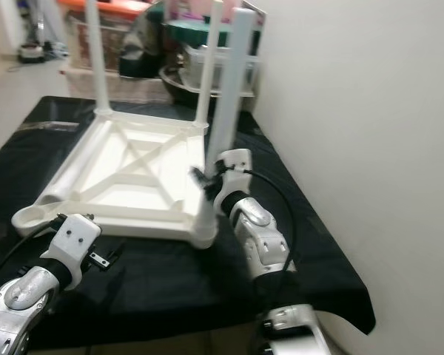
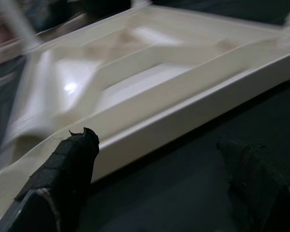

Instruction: Building children table

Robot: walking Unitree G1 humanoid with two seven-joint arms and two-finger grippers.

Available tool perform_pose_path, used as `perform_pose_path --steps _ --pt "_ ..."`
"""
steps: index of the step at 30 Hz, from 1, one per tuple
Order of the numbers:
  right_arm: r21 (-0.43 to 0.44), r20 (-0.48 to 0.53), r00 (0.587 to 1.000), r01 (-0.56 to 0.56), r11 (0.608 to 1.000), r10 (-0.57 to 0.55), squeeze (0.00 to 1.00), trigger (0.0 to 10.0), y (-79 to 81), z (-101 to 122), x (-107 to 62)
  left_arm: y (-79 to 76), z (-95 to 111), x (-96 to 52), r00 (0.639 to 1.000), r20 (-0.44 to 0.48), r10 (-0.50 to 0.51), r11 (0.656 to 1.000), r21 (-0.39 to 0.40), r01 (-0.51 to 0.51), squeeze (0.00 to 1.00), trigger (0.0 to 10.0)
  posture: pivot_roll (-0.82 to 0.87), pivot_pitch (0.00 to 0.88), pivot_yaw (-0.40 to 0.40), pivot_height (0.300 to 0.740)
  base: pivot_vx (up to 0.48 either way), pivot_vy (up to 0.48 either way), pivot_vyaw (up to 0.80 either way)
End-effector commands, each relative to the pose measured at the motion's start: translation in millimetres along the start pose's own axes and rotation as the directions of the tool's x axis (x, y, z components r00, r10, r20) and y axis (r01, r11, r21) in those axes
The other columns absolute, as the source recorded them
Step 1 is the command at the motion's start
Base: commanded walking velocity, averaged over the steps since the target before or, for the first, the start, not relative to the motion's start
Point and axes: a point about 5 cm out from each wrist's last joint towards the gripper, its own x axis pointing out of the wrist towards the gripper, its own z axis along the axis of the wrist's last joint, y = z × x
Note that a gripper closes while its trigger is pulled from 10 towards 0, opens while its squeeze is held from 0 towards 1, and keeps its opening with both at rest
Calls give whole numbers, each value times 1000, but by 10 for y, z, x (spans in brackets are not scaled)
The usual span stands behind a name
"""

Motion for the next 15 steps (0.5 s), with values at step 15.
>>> perform_pose_path --steps 15 --pt "8 -142 943 307 952 -302 0 0 -273 -308 -211 41 10 76 1000 0 5 1000 13 -5 0 10000 109 0 -134 740 0 0 0"
